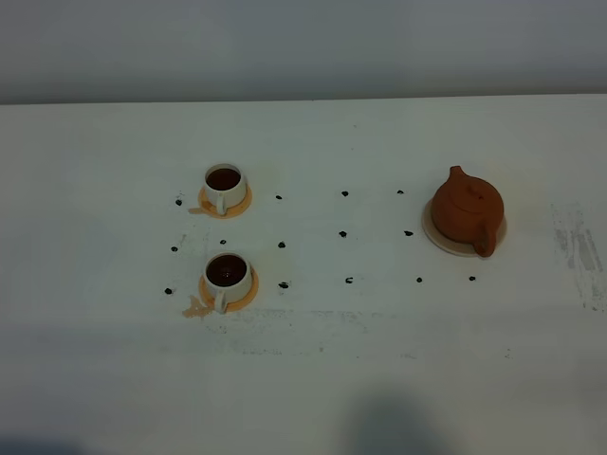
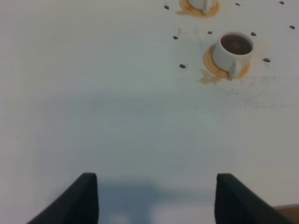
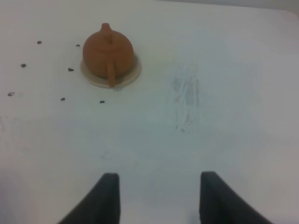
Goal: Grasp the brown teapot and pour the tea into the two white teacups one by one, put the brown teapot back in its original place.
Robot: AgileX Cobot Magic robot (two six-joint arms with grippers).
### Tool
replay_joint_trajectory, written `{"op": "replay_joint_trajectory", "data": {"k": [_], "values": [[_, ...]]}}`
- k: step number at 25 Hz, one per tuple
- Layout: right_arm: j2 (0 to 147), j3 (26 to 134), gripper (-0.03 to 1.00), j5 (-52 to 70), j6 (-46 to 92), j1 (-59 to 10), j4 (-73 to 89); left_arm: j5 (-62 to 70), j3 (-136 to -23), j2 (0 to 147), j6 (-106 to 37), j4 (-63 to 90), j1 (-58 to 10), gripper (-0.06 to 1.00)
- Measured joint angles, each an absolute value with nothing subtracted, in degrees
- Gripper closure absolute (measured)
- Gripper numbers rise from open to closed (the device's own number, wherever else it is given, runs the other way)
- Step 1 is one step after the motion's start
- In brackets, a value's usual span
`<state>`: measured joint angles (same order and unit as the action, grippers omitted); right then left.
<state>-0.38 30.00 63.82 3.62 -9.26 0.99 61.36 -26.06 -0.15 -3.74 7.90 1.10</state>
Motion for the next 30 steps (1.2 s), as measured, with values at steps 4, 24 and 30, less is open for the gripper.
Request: {"op": "replay_joint_trajectory", "data": {"k": [4, 24, 30], "values": [[-0.4, 30.0, 0.58, 63.8, 3.6, -9.3, 1.0, 61.4, -26.1, -0.1, -3.7, 7.9, 1.1, 0.43], [-0.4, 30.0, 0.58, 63.8, 3.6, -8.2, 1.0, 61.4, -26.1, -0.2, -3.7, 7.9, 1.1, 0.43], [-0.4, 30.0, 0.58, 63.8, 3.6, -4.8, 1.0, 61.4, -26.1, -0.2, -3.7, 7.9, 1.1, 0.43]]}}
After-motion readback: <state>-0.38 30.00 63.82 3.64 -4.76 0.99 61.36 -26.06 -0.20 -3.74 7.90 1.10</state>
